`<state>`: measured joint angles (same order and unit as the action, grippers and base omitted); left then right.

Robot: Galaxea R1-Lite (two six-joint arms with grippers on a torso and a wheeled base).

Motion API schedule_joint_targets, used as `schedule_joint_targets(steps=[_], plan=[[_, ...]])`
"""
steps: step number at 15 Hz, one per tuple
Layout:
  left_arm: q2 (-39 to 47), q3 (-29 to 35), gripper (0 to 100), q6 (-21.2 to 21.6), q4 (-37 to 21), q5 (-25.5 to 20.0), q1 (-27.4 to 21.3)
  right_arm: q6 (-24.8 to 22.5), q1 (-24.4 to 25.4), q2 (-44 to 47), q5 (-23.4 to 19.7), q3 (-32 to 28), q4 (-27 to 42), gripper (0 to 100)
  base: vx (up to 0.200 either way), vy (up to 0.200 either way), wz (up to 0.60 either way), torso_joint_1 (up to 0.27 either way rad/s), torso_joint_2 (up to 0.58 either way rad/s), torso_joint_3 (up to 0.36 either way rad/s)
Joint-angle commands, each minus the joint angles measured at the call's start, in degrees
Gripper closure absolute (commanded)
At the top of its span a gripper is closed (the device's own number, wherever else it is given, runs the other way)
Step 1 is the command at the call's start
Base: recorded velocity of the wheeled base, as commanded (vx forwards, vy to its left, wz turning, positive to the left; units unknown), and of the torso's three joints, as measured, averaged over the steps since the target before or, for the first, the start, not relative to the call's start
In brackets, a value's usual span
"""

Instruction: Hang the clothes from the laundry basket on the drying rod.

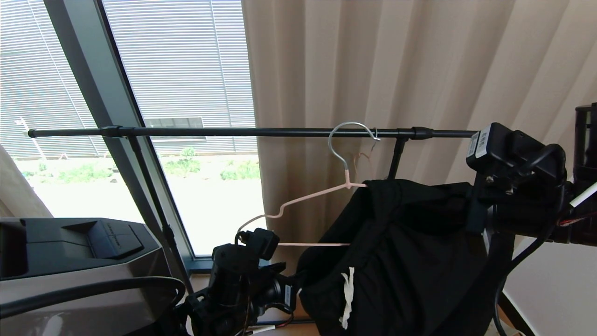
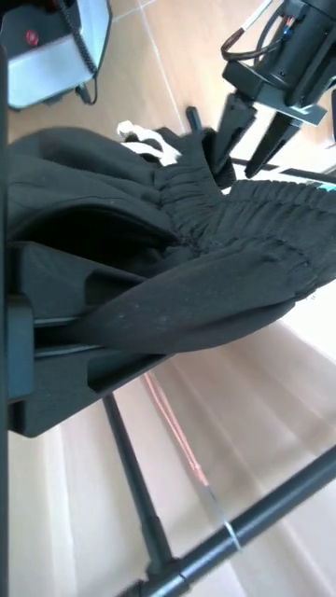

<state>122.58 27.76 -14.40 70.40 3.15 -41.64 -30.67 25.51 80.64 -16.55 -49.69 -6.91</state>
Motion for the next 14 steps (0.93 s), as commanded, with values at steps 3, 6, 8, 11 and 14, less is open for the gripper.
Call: schedule_joint_targets(steps=[3,6,8,11,14], plan=[[-2.08,-0.78,100,0.86,0.09,0.02,-0.10,0.88,-3.37,-0.05,-0.14,3.90,-2.14,100,0.000,0.000,0.00,0.000,0.00,0.000],[-2.96,-1.13,100,1.57,0.09,0.02,-0.10,2.46,-4.42,0.48,-0.14,7.50,-5.74,100,0.000,0.000,0.00,0.000,0.00,0.000],[-3.05,-1.04,100,1.57,0.09,0.02,0.25,5.80,-4.51,0.75,-0.23,9.70,-8.64,100,0.000,0.000,0.00,0.000,0.00,0.000],[-3.57,-0.78,100,2.27,0.09,-0.07,1.83,7.12,-6.18,2.15,-3.13,13.13,-13.57,100,0.000,0.000,0.00,0.000,0.00,0.000],[-4.01,-1.04,100,2.80,0.09,-0.07,2.62,8.08,-7.76,1.54,-5.77,20.60,-19.63,100,0.000,0.000,0.00,0.000,0.00,0.000]])
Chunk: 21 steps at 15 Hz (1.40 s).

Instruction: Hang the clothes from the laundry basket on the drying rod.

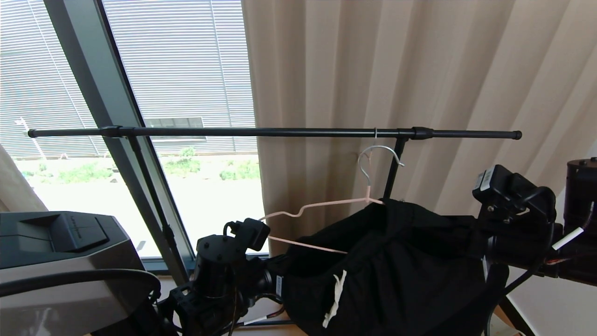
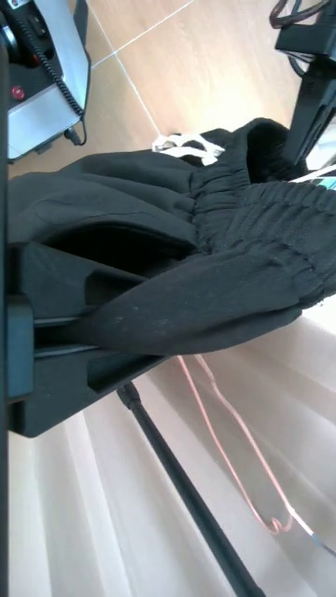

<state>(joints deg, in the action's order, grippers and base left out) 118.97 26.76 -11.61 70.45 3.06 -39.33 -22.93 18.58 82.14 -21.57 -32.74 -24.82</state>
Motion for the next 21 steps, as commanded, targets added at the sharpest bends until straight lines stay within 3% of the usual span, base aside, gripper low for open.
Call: schedule_joint_targets(steps=[1,2,3,16,21], plan=[[-0.40,0.14,100,0.00,0.04,0.02,0.39,0.69,-0.91,0.21,-1.02,5.06,-3.74,100,0.000,0.000,0.00,0.000,0.00,0.000],[-0.40,0.14,100,0.00,0.04,0.02,0.39,0.69,-0.91,0.21,-1.02,5.06,-3.74,100,0.000,0.000,0.00,0.000,0.00,0.000],[-0.32,0.31,100,0.62,0.04,0.10,0.48,2.36,-2.58,1.09,-1.11,6.20,-8.05,100,0.000,0.000,0.00,0.000,0.00,0.000],[-0.40,1.02,100,2.90,1.62,-0.42,7.25,1.84,-4.87,1.27,-1.29,7.43,-8.14,100,0.000,0.000,0.00,0.000,0.00,0.000],[-0.49,1.54,100,3.08,1.97,-0.51,8.39,-2.91,-4.87,1.97,-1.37,8.75,-8.05,100,0.000,0.000,0.00,0.000,0.00,0.000]])
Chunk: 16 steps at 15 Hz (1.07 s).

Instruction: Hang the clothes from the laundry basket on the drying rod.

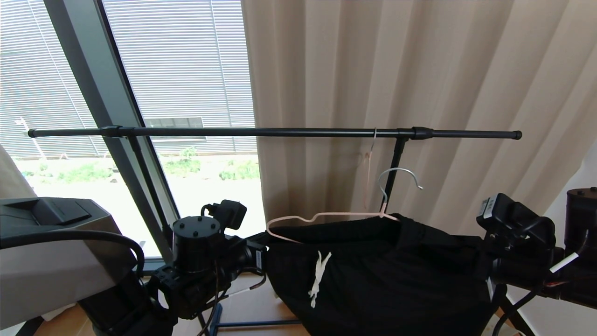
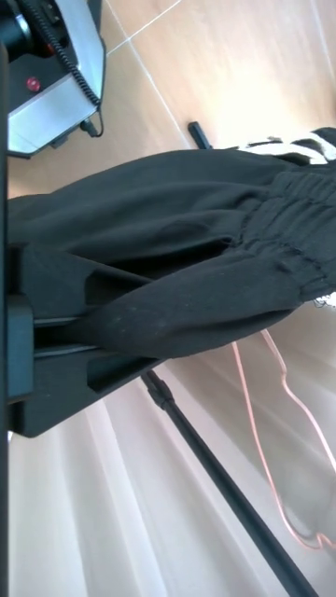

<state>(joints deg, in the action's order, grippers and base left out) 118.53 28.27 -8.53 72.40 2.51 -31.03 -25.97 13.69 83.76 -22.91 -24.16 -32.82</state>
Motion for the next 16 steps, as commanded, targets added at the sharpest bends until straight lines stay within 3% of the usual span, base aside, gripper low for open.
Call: schedule_joint_targets(steps=[1,7,16], plan=[[-0.05,0.29,100,0.01,0.02,0.04,0.53,-0.40,-0.07,0.44,0.05,0.34,0.03,100,0.000,0.000,0.00,0.000,0.00,0.000],[-2.16,0.56,100,-0.26,0.20,-3.04,3.60,-1.98,-0.51,0.35,-0.03,0.87,0.03,100,0.000,0.000,0.00,0.000,0.00,0.000],[-9.72,-1.64,100,-0.26,-0.07,-3.74,2.11,-4.53,-0.15,3.16,0.41,1.22,-0.05,100,0.000,0.000,0.00,0.000,0.00,0.000]])
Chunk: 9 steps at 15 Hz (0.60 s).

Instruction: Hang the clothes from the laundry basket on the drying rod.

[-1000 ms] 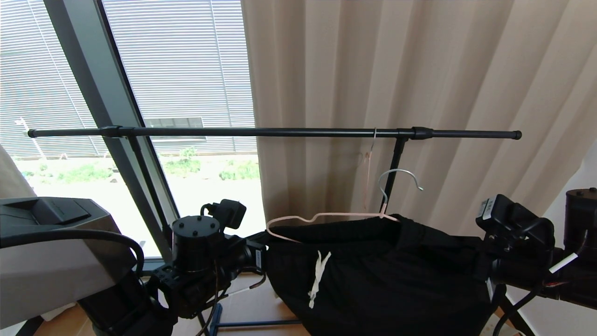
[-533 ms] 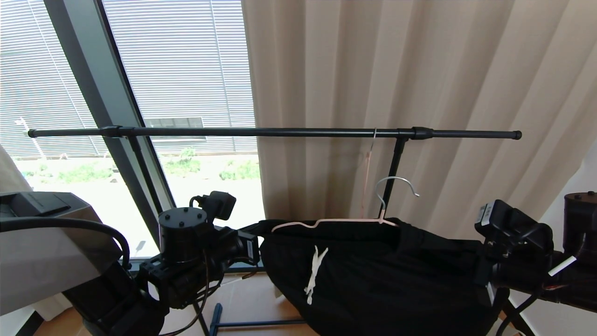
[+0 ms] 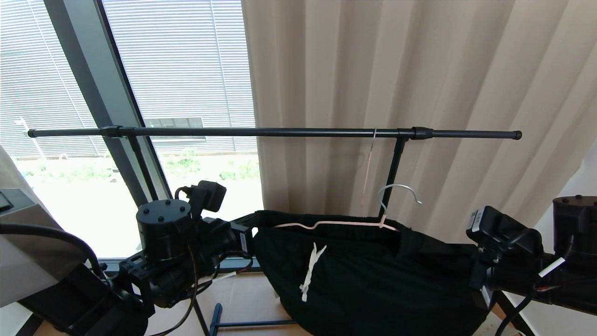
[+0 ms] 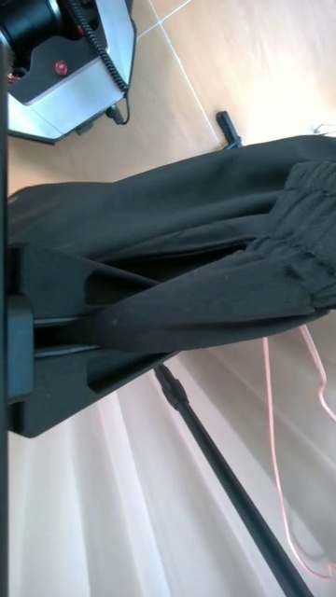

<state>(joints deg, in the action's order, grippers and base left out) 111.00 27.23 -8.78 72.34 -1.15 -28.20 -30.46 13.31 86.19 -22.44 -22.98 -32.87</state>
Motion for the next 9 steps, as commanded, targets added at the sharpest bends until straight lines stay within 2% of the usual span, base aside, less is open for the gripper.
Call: schedule_joint_targets(steps=[1,5,7,9], plan=[[-2.80,-0.78,100,0.08,-0.09,-0.08,-1.33,-0.03,0.31,1.62,0.03,0.04,-0.09,100,0.000,0.000,0.00,0.000,0.00,0.000],[-4.12,-1.22,100,0.25,-0.71,0.09,-2.30,-0.03,1.37,2.85,0.21,0.22,-0.09,100,0.000,0.000,0.00,0.000,0.00,0.000],[-4.47,0.28,100,1.04,-3.34,0.09,-2.21,-0.03,1.37,2.85,1.17,-0.31,-0.09,100,0.000,0.000,0.00,0.000,0.00,0.000],[-6.76,7.04,100,2.62,-13.54,0.35,-2.21,-0.03,1.37,2.23,1.35,-0.31,-0.09,100,0.000,0.000,0.00,0.000,0.00,0.000]])
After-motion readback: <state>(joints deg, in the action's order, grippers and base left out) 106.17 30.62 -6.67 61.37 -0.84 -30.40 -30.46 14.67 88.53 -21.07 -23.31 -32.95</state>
